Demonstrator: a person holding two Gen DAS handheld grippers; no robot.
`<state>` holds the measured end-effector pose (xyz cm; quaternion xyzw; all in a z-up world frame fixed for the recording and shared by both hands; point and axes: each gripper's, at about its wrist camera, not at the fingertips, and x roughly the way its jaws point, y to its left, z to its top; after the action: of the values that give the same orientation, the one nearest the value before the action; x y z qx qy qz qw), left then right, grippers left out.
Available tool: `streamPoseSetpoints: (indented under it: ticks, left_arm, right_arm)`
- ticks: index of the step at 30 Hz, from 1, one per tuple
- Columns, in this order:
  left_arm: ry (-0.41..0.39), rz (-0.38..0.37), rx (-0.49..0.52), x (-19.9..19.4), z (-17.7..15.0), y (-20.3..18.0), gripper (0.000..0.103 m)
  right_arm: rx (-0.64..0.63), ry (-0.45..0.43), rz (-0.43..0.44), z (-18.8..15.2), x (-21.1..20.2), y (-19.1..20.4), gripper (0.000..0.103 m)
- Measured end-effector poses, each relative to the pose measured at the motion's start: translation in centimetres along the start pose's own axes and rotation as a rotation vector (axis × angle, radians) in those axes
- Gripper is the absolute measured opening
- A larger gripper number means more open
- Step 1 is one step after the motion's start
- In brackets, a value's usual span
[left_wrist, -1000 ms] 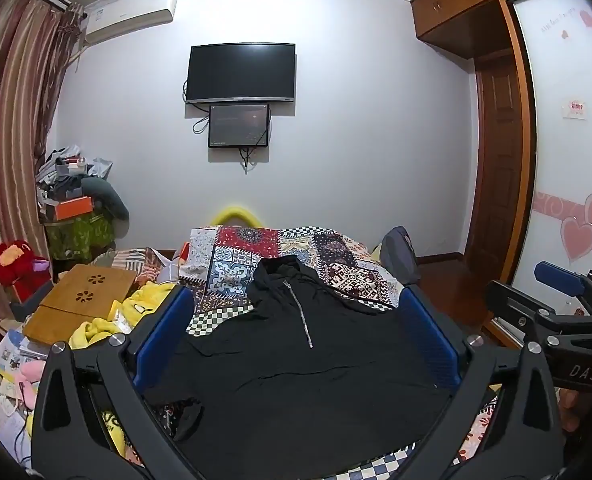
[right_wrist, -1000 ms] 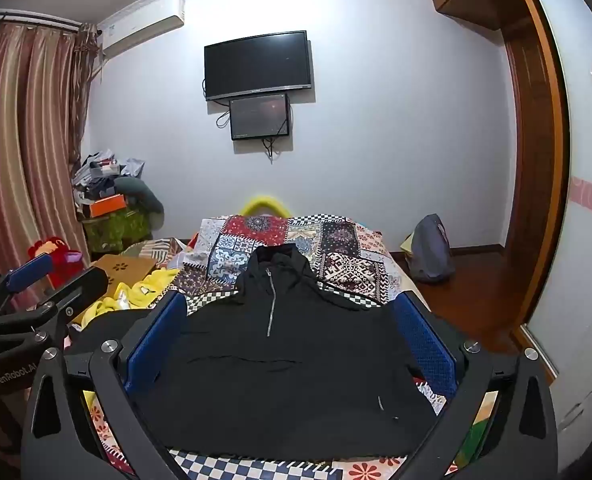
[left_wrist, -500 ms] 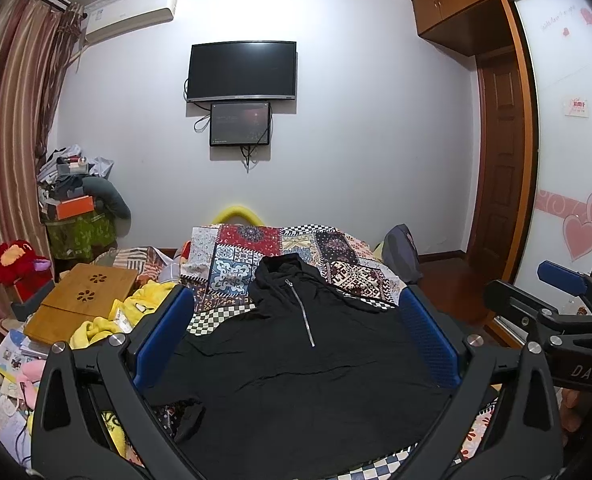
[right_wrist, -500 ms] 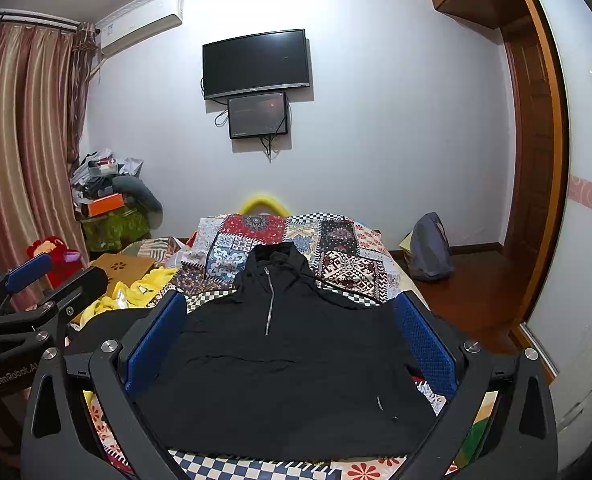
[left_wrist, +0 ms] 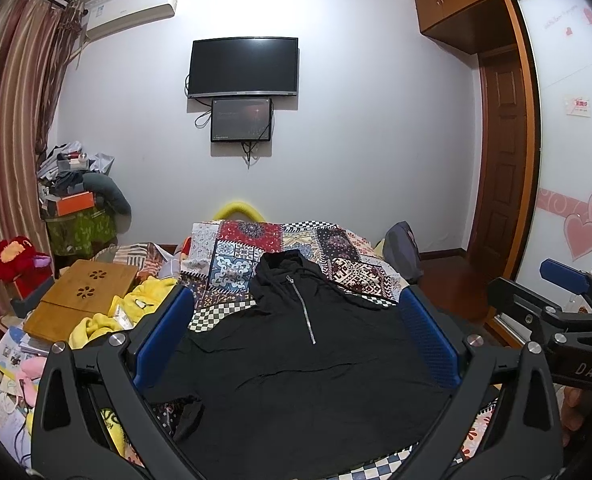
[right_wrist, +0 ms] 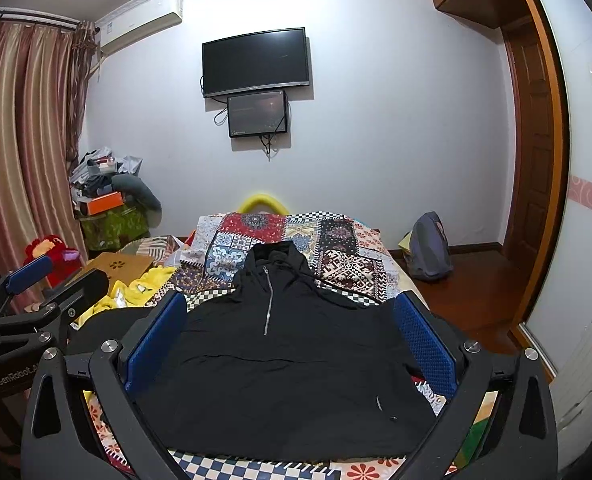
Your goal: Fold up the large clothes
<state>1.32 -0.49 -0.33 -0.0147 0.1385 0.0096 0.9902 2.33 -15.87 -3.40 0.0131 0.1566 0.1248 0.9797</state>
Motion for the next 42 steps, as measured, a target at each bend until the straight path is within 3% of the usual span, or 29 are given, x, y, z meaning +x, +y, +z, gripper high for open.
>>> streamPoseSetpoints:
  ticks: [42]
  left_arm:
    - [0.034,0.003,-0.024,1.4,-0.7,1.7,0.103]
  right_arm:
    - [0.009,0.052,-0.007,-0.3,1.9,-0.5,0.103]
